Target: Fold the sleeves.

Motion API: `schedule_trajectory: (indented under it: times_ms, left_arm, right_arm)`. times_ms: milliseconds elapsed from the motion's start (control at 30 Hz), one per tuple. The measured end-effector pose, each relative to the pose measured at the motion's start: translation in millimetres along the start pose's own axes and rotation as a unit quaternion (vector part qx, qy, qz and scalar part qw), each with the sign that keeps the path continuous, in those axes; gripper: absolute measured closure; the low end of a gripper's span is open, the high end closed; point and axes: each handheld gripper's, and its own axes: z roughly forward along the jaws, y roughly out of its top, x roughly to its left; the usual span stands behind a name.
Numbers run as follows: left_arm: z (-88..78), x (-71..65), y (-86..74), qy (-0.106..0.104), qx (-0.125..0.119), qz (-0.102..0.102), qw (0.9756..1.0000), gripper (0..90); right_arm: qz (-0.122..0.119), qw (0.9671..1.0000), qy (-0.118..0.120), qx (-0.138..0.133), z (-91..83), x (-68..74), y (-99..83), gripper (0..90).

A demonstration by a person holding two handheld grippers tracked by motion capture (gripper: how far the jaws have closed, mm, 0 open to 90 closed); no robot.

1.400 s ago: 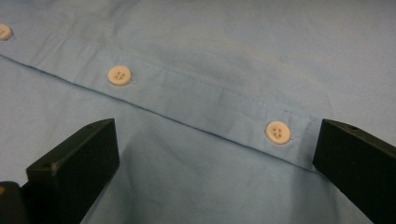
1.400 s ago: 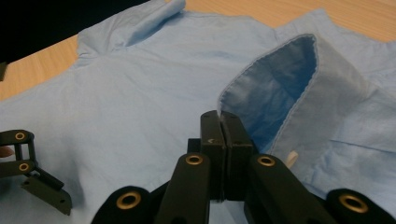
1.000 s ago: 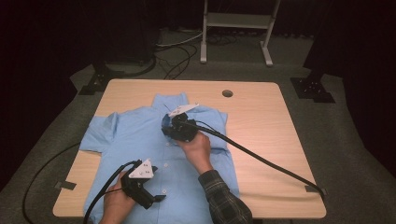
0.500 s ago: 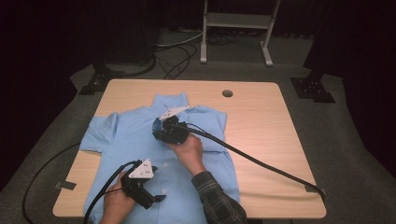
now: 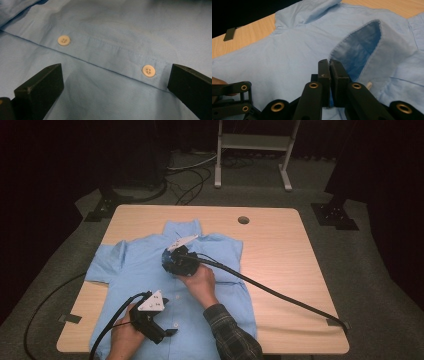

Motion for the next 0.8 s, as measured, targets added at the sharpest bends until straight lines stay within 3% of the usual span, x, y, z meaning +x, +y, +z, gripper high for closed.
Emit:
schedule_trajectory:
  times_ms: [300, 433, 633, 800]
  left_arm:
    - [0.0, 0.0, 0.0, 0.000, 0.000, 0.000, 1.0000, 0.0]
    - [0.0, 0.0, 0.0, 0.000, 0.000, 0.000, 1.0000, 0.0]
    - [0.0, 0.0, 0.0, 0.000, 0.000, -0.001, 1.0000, 0.0]
    - [0.1, -0.1, 0.0, 0.000, -0.001, -0.001, 1.0000, 0.0]
  right_arm:
    - [0.008, 0.9996, 0.022, -0.018, -3.2, 1.8, 2.6, 63.3]
    - [0.015, 0.9991, 0.031, -0.022, -3.0, 0.1, 2.8, 38.0]
    - [0.025, 0.9993, 0.010, -0.025, -4.2, -4.4, 0.2, 4.7]
    - [0.010, 0.9996, -0.023, -0.012, -11.3, -8.0, -3.8, 0.0]
